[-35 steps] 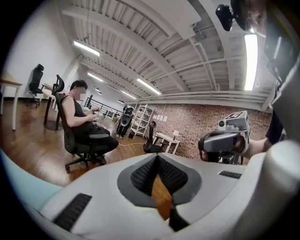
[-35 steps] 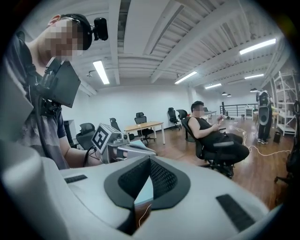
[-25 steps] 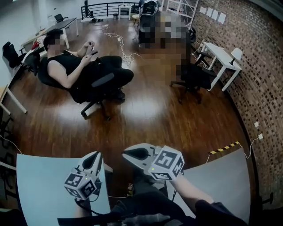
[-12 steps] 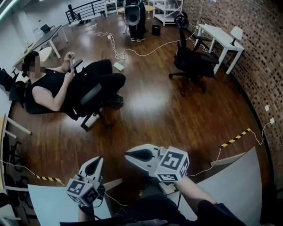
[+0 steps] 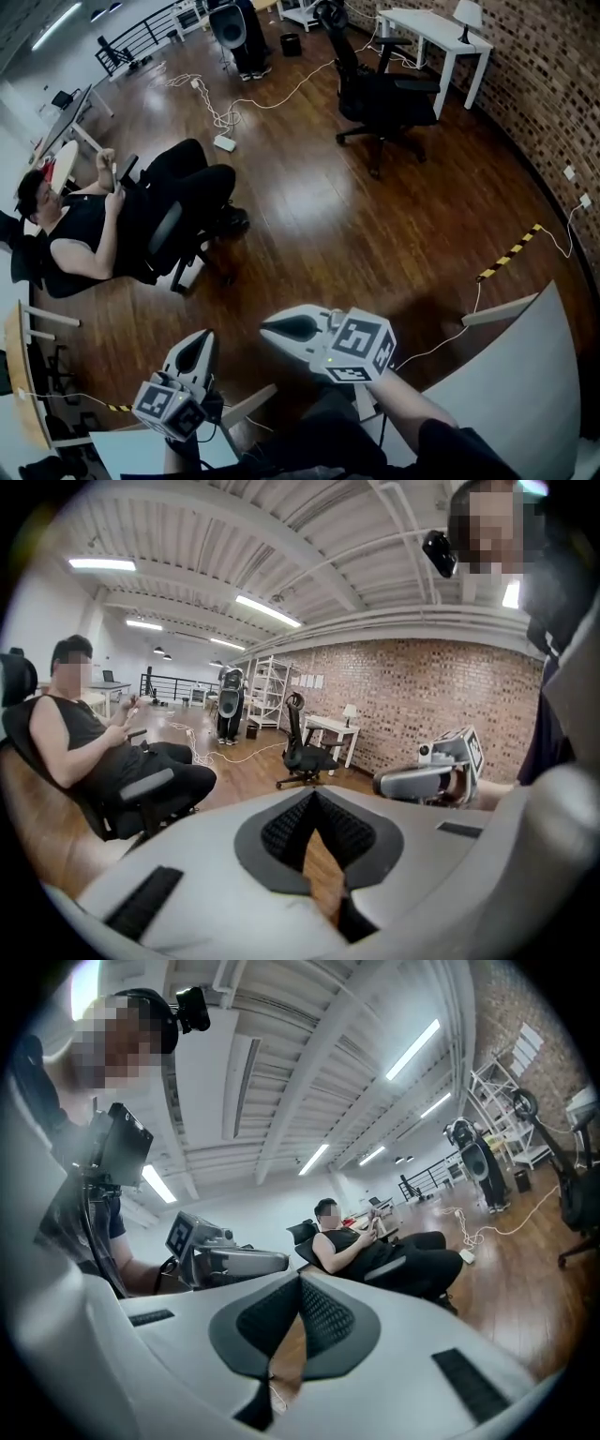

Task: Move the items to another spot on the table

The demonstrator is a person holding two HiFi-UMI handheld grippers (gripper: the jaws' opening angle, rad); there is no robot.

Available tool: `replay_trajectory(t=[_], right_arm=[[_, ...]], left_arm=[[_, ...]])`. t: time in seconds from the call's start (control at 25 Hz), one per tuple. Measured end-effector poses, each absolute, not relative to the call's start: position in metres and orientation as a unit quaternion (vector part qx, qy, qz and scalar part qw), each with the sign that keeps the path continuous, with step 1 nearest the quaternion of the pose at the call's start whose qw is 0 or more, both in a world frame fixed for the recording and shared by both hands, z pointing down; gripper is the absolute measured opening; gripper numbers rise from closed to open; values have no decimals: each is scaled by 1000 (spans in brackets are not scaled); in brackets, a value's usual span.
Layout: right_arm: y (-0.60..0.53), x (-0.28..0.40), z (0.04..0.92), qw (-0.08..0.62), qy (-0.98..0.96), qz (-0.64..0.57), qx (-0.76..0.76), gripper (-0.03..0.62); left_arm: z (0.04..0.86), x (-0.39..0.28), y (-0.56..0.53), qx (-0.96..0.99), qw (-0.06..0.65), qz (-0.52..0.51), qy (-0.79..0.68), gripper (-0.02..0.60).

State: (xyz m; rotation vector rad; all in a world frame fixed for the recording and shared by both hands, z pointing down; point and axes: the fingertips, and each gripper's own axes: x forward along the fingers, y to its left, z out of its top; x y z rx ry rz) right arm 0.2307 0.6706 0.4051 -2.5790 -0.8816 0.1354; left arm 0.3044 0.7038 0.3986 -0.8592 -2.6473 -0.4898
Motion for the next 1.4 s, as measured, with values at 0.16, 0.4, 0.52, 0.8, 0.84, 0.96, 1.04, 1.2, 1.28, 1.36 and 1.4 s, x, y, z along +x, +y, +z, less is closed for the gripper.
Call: replay_trajectory(t=[0.16,0.4,0.52,0.8,0.84,0.96,1.04,1.2,1.28,1.36,1.4], right_arm=[[669,209,401,207,-320,67,-922,-18],[654,184,418,223,-344,67,-910,-17],[643,178,417,224,-335,72,-912,-18],[651,159,413,217,-380,64,-897,-18],[653,157,416,218,-390,58,-893,-18],[657,157,420,232,-393,69,-887,-18],[663,160,412,243,-376,98,-889,-18],[689,174,401,225,-369,80,-898,-18],[703,182,404,209,-380,33,-901,-18],[716,190,404,210,-380,9,-901,-18],[724,194,401,213,-378,9,-901,-18]], left_arm=[[388,285,707,-302,184,-146,-924,6],[384,267,710,-305,200,-132,-922,6],[398,256,714,-305,217,-147,-915,6],[384,235,727,-275,209,-135,-929,6],[385,232,729,-270,210,-132,-930,6],[390,225,735,-248,220,-121,-936,6],[392,223,745,-238,211,-125,-940,6],[386,219,769,-214,165,-170,-948,6],[389,221,785,-210,150,-182,-949,6],[392,225,799,-209,137,-192,-949,6],[394,228,807,-208,131,-196,-949,6]])
